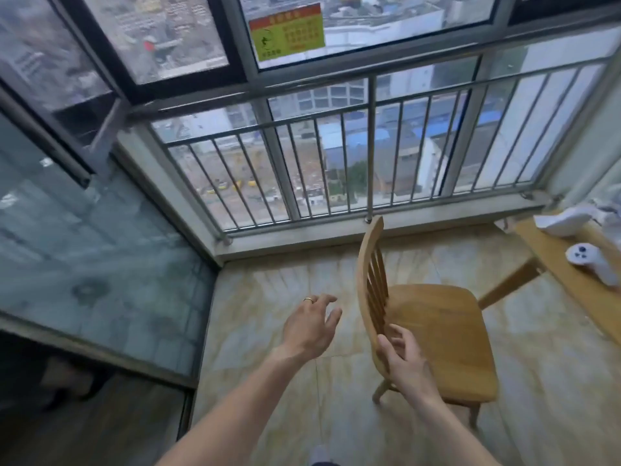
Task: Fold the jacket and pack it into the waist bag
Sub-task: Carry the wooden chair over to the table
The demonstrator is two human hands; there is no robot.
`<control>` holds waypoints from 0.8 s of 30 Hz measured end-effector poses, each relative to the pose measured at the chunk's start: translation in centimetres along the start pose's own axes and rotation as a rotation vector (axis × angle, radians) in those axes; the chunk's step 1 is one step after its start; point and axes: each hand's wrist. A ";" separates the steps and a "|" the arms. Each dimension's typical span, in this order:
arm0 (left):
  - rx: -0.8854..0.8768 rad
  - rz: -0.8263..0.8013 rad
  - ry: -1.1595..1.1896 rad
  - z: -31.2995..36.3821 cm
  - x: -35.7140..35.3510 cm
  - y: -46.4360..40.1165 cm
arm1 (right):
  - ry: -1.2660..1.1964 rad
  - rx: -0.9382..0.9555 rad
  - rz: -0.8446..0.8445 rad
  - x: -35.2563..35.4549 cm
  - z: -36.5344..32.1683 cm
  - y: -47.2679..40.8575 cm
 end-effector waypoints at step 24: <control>-1.109 -0.346 -0.470 2.1 -3.7 -25.1 | 0.181 -0.810 0.259 -11.1 -3.1 -10.8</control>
Point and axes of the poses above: each hand's wrist, its own y-axis away from the middle knuckle, its own x-axis out of the back of the hand, z = x × y, and after that the axes turned 10 degrees about z, right-handed
